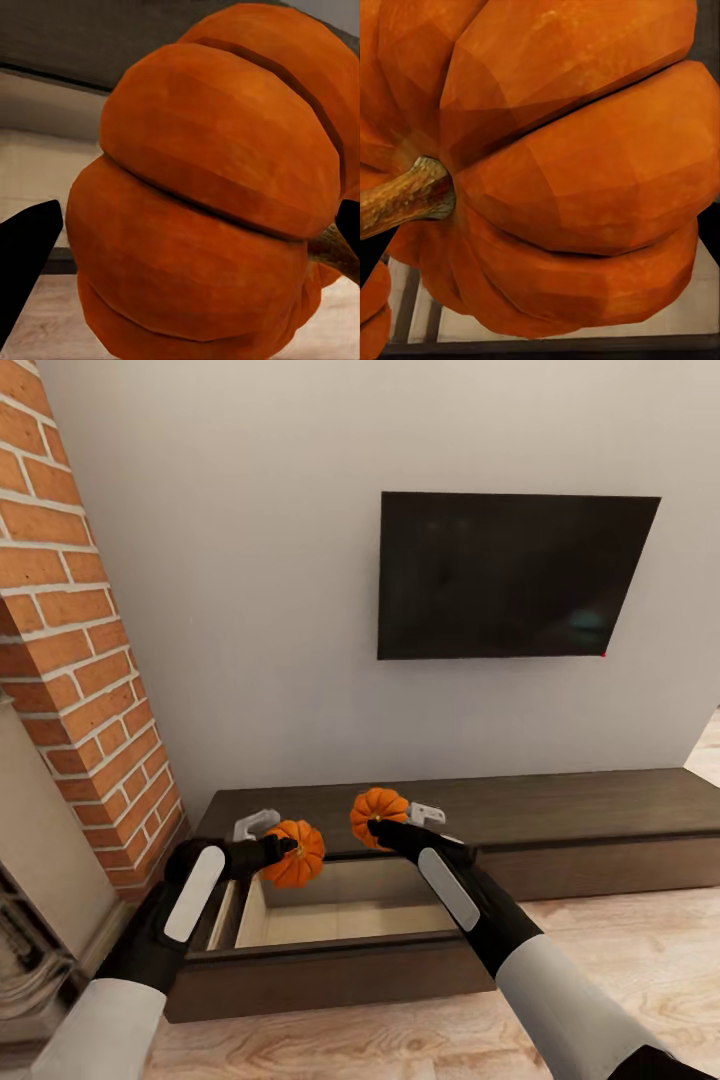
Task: Place each of the two pumpkins and all three candles from the living room inside a cabinet in the living room (use any cabinet), then make sure every cabinet is closed, and position the cauldron so it is next to a table in the living room.
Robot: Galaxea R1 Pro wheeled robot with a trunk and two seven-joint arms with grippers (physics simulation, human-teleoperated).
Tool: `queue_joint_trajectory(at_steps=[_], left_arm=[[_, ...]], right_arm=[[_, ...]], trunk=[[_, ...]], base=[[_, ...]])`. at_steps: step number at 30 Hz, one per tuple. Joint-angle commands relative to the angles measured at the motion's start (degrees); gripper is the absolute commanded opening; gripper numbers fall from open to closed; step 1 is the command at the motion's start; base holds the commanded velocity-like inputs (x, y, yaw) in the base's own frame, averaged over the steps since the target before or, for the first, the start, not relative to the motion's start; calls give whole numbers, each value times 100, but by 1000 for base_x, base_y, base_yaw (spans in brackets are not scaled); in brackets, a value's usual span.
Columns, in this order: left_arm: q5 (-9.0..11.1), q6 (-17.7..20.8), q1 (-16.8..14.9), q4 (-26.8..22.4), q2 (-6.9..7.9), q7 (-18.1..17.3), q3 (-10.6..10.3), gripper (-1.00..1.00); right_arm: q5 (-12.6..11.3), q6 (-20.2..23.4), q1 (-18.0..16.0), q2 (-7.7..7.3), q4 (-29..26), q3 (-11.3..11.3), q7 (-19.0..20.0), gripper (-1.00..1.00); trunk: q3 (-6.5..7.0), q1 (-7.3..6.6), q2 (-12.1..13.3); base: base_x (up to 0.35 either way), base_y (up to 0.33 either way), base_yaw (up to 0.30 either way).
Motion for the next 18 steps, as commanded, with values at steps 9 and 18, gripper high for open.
queue_joint_trajectory(at_steps=[9,18], left_arm=[[-604,-545,-480,1239,-471,80,-42,-100],[-840,-1340,-594,2009,-504,81,-73,-100]], right_arm=[[-42,-29,-21,15,652,52,-50,-100],[87,-345,-22,12,1369,139,-23,-100]], trunk=[[-5,-1,-4],[-5,-1,-4]], base=[[0,0,0],[0,0,0]])
